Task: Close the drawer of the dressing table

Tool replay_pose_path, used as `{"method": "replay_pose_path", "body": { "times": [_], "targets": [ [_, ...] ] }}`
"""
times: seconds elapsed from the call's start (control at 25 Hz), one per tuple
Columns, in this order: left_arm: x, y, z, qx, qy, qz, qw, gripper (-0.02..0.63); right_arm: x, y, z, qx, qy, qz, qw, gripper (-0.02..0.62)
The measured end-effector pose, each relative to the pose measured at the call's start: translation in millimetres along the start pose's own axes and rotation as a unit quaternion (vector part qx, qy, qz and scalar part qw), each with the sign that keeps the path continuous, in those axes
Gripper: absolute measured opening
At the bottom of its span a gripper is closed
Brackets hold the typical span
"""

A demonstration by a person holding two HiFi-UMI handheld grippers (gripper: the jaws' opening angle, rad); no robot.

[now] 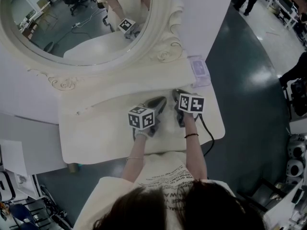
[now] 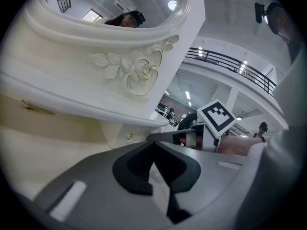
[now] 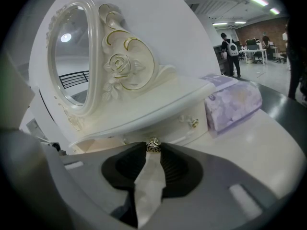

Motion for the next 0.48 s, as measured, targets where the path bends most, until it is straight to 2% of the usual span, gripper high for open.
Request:
{"method": "replay_pose_path", "body": {
  "times": [0.48],
  "targets": [
    [-0.2, -0.3, -0.1, 0.000, 0.001, 0.001, 1.0000, 0.000, -1.0, -0.2, -0.1, 0.000, 0.001, -0.002, 1.000, 0.101]
  ]
}}
Point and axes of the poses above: the fingertips, and each gripper's own axes: x backward along the fingers, z to its left, y out of its top, the point moved 2 cm from there along x, backward along the fingers, and after that the axes turned 13 degrees about z, right-handed, at the moved point
